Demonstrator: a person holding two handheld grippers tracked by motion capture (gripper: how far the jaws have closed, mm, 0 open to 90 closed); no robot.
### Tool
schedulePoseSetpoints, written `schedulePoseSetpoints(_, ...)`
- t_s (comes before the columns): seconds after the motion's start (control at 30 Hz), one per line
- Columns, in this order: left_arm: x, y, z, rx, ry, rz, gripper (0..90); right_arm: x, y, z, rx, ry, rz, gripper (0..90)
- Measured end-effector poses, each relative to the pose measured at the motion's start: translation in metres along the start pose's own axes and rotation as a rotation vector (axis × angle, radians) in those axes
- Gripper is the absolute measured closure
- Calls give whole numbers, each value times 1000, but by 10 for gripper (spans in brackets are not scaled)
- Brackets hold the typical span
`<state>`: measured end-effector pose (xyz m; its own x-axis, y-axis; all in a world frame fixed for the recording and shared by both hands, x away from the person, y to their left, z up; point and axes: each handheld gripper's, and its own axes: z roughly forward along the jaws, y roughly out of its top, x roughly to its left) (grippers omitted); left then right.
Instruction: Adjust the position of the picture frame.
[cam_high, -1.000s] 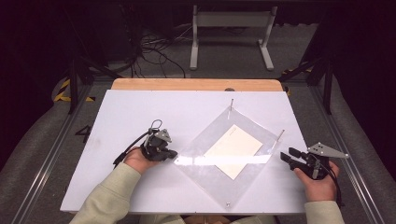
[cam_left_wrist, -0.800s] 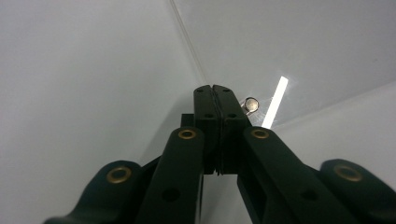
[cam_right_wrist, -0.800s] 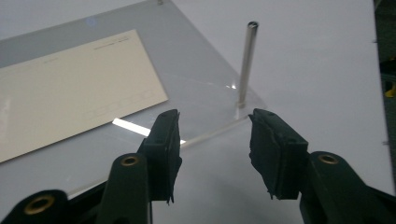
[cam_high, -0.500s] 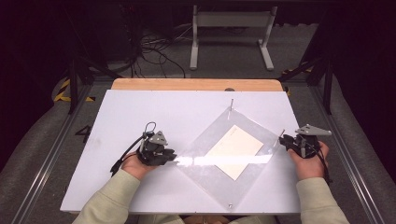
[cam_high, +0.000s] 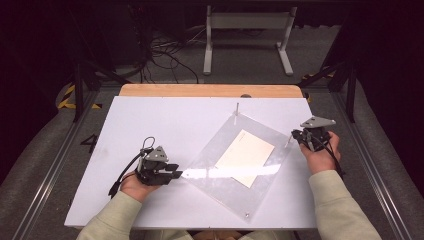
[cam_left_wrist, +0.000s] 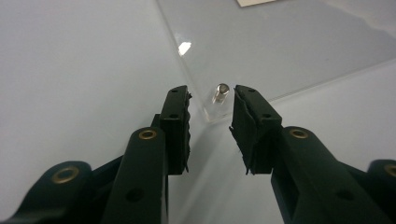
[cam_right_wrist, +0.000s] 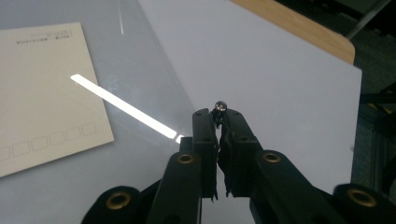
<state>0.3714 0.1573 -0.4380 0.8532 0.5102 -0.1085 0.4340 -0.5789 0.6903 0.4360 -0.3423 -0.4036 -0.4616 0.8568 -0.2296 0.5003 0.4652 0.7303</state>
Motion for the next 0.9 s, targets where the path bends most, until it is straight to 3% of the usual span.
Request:
schedulePoseSetpoints(0.07,-2,-3,-3,-4,0,-4,645,1,7,2,-12,4,-15,844)
schedulePoseSetpoints(0.1,-3,-4,-4,-7,0,-7,639,2,16,3,-53,5,-55,899)
schedulePoseSetpoints(0.13,-3,-5,-5,-9,-1,-8,635,4,25,3,-129,58,-70,899)
schedulePoseSetpoints(0.17,-2,-6,-6,-8,6,-12,630,7,33,4,-170,86,-80,900)
schedulePoseSetpoints(0.2,-2,-7,-6,-5,4,-22,621,16,51,6,-164,70,-135,900)
schedulePoseSetpoints(0.23,0,-8,-7,-3,11,-23,619,22,61,9,-158,68,-159,899)
schedulePoseSetpoints(0.37,1,-13,-9,-12,17,-36,607,39,84,22,-157,104,-193,893)
schedulePoseSetpoints(0.5,2,-15,-9,-20,26,-44,587,47,81,24,-156,132,-141,792)
schedulePoseSetpoints(0.67,3,-16,-9,-31,20,-65,578,29,60,9,-167,50,7,602)
schedulePoseSetpoints(0.7,4,-15,-8,-33,21,-64,577,22,53,6,-151,21,44,564)
schedulePoseSetpoints(0.77,3,-15,-8,-35,22,-67,576,17,49,6,-136,5,59,533)
schedulePoseSetpoints(0.8,3,-15,-7,-34,23,-65,572,9,38,9,-66,5,96,508)
schedulePoseSetpoints(0.87,2,-14,-6,-33,21,-61,570,7,33,12,-36,-4,101,508)
schedulePoseSetpoints(0.9,2,-14,-6,-33,19,-64,569,4,24,17,4,-16,109,556)
